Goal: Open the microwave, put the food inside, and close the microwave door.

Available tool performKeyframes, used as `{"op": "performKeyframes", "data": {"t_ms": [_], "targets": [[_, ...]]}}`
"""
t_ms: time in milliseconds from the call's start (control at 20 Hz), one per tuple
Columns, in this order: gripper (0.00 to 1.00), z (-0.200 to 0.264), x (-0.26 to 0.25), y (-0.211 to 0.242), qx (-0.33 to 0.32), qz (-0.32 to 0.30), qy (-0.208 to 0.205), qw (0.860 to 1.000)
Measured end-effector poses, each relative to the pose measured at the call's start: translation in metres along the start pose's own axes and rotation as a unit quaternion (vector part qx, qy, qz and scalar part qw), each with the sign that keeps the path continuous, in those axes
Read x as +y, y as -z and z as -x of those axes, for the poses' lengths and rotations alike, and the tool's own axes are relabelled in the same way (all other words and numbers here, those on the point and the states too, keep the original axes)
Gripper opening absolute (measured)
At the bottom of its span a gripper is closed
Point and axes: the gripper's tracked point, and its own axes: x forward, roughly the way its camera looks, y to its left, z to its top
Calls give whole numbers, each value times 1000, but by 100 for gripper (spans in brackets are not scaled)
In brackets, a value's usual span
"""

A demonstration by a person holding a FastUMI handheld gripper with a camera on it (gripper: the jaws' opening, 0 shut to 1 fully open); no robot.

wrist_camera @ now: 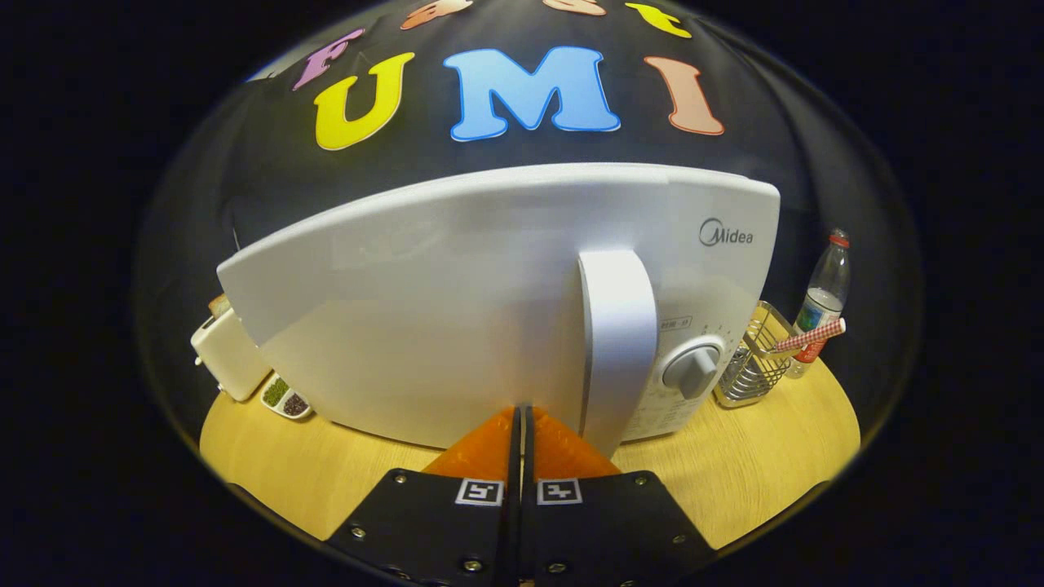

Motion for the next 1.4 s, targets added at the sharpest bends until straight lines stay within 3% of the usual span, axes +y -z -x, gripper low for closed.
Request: {"op": "performKeyframes", "data": {"t_ms": [200,350,650,800,850,1000,1400], "targets": [[0,-7,-1,-3,-4,-20,12,1000],[1,1,-1,-10,-24,9,14,1000],[7,68,21,-33,-99,62,-12,993],[49,115,35,-44,-145,59,-24,987],[50,130,38,-45,-159,57,-25,985],[97,173,48,-51,-188,52,-30,980],[97,271,47,-44,-231,27,-10,973]]}}
